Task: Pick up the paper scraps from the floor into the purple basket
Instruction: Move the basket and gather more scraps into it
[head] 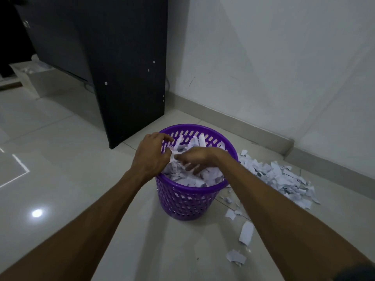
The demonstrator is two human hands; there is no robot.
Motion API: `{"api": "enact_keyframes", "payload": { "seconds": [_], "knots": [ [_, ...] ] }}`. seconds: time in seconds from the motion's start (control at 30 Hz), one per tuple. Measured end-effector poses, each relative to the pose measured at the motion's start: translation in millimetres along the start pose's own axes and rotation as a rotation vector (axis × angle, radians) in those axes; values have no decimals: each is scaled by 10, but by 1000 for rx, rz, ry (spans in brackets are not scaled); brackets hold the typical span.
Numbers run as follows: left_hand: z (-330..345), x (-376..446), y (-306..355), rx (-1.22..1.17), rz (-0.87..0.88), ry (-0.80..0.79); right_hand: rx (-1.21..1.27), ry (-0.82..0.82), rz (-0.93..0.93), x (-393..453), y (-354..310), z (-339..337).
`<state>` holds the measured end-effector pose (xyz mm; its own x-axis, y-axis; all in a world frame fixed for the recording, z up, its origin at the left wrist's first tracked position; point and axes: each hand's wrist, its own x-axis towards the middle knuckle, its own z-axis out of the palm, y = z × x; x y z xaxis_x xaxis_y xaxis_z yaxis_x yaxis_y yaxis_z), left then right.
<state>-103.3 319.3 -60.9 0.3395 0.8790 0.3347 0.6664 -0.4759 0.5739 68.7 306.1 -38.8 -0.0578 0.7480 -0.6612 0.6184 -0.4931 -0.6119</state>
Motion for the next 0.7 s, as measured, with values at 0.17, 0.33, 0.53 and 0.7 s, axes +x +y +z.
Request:
{"api": "enact_keyframes", "payload": {
  "seconds": [0.17,0.33,0.53,0.7],
  "knots": [
    [-26,125,172,-106,-9,43,-16,236,-236,-512,-152,-346],
    [64,252,521,-235,5,69,90,520,-346,-836,92,-627],
    [416,371,1170,-357,86,-35,130,663,-271,-1119,814,-1002],
    [903,378,1805,-449,200,-125,42,627,-65,-1275,1705,-1266]
  ]
}}
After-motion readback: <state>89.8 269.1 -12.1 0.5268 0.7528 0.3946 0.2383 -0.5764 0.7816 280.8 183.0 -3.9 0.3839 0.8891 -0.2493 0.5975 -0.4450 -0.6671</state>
